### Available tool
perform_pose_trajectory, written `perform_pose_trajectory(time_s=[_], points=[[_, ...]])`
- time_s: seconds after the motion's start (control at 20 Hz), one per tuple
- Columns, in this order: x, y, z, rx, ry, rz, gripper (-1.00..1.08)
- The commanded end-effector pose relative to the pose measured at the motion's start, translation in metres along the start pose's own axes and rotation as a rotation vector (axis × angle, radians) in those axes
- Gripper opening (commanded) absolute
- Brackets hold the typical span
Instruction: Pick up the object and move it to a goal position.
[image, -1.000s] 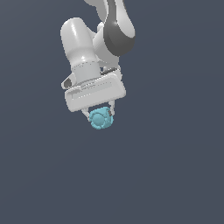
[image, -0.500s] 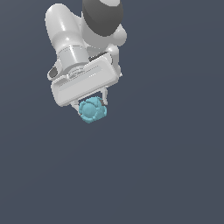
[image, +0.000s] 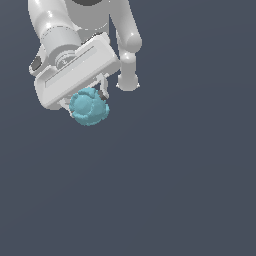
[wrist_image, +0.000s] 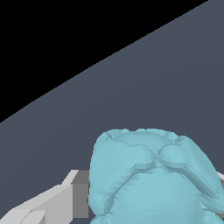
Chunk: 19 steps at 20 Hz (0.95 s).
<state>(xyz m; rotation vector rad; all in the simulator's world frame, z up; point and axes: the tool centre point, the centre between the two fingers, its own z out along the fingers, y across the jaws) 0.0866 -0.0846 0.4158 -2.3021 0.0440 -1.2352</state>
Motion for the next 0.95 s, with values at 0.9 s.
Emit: perform_pose_trajectory(time_s=[0.9], points=[[0.067, -0.002, -0.062, 0.168, 0.158, -0.077, -1.00]])
